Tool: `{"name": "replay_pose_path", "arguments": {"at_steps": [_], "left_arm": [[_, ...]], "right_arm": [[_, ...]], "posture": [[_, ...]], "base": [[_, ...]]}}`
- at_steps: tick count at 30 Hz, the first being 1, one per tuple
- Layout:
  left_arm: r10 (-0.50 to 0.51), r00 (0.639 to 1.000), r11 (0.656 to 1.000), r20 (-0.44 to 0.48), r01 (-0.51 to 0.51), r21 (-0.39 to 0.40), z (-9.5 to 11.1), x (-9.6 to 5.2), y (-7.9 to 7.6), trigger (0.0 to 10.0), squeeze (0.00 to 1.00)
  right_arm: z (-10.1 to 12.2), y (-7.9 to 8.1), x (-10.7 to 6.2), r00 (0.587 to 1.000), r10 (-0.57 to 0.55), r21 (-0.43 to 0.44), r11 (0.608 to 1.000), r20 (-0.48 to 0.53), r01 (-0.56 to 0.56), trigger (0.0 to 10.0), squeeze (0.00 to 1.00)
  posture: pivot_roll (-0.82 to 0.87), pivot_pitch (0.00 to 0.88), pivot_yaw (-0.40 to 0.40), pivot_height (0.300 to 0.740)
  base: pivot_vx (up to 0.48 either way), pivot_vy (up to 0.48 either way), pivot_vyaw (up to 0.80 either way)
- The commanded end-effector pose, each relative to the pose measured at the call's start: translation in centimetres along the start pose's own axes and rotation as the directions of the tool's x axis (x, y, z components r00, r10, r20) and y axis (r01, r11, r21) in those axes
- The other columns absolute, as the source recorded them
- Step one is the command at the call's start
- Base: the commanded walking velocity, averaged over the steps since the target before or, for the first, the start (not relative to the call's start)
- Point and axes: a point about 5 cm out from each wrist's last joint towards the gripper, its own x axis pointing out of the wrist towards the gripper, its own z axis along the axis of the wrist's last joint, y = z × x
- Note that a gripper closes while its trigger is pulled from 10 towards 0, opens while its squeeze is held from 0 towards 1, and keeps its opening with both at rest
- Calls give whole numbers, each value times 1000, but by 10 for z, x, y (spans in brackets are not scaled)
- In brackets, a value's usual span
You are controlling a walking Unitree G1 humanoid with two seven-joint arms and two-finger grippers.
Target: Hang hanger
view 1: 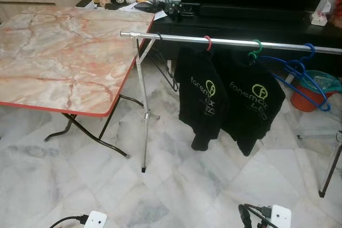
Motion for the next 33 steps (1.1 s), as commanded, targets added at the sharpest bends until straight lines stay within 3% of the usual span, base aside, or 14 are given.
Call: {"name": "replay_pose_path", "arguments": {"at_steps": [1, 16, 25, 27, 28, 29, 30, 33], "left_arm": [[4, 1000, 1000, -10, -4, -12, -7, -2, 3, 10000, 0], [21, 1000, 999, 22, -20, -46, 5, 1, 4, 10000, 0], [25, 999, 999, 43, -23, -48, 9, 1, 7, 10000, 0], [25, 999, 999, 44, -23, -48, 9, 1, 6, 10000, 0], [24, 999, 999, 45, -22, -47, 9, 1, 5, 10000, 0], [24, 999, 999, 45, -22, -47, 9, 1, 5, 10000, 0], [19, 999, 999, 45, -17, -36, 9, 1, 4, 10000, 0], [17, 999, 999, 49, -15, -35, 11, 1, 2, 10000, 0]], "right_arm": [[4, -3, -1, 999, -14, 10, 1000, 46, 14, 10000, 0], [21, -1, -1, 980, 24, -27, 999, 198, -19, 10000, 0], [24, -3, -3, 972, -14, -28, 999, 233, 21, 10000, 0], [83, 16, 11, 877, 52, -105, 994, 478, -2, 10000, 0], [139, 37, 8, 762, 101, -144, 990, 640, -10, 10000, 0], [139, 37, 8, 762, 101, -144, 990, 640, -10, 10000, 0], [160, 45, 0, 723, 108, -147, 989, 682, -9, 10000, 0], [167, 46, -6, 703, 105, -138, 990, 703, -10, 10000, 0]], "posture": [[-77, 0, -33, 740], [-95, 0, -30, 740], [-114, 0, -30, 740], [-122, 0, -27, 740], [-128, 0, -25, 740], [-128, 0, -25, 740], [-128, 0, -24, 740], [-127, 0, -20, 740]], "base": [[0, 0, 0], [0, 0, 0], [0, 0, 0], [0, 0, 0], [0, 0, 0], [0, 0, 0], [0, 0, 0], [0, 0, 0]]}}
